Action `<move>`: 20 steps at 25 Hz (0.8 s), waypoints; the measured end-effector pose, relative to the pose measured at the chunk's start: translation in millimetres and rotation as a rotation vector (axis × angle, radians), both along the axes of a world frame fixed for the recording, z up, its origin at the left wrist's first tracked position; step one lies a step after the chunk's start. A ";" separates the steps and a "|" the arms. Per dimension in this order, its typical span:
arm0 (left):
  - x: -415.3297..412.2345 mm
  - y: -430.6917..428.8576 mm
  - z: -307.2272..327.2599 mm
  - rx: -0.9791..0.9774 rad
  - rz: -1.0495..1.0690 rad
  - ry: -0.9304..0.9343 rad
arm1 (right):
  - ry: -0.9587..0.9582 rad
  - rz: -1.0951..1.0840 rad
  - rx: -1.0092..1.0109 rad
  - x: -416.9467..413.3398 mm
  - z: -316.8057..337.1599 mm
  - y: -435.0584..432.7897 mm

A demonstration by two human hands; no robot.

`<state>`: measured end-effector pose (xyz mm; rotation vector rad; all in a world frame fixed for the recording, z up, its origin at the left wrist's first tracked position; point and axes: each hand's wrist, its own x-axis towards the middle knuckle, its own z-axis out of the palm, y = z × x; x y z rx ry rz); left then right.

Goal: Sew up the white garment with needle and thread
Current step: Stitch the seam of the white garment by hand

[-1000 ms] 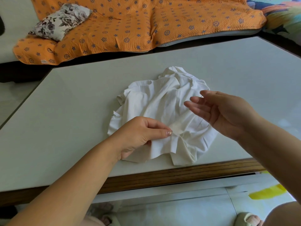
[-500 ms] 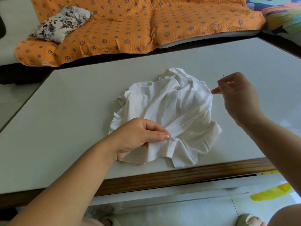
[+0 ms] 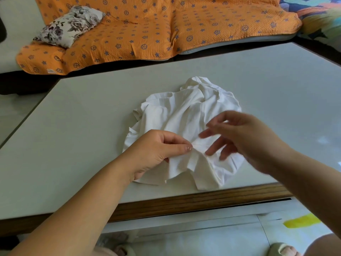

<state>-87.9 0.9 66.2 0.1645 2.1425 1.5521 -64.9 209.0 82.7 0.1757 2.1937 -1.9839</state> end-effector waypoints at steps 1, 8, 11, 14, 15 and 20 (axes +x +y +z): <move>0.1 1.0 -0.7 0.002 -0.002 0.014 | -0.056 0.096 -0.029 11.1 1.4 -7.7; 1.9 4.2 -1.6 -0.069 -0.040 0.108 | 0.036 0.063 0.113 20.9 -8.0 -14.1; 0.4 3.3 -2.0 -0.063 -0.025 0.114 | 0.058 0.064 0.134 21.6 -7.6 -13.5; 0.7 5.3 -1.5 -0.028 -0.033 0.095 | 0.057 0.061 0.136 23.0 -7.8 -13.4; 1.2 5.8 -0.8 -0.016 -0.035 0.081 | 0.055 0.057 0.130 22.9 -8.0 -12.7; 2.2 5.4 0.8 0.029 -0.042 0.027 | 0.033 0.058 0.116 22.0 -8.1 -11.7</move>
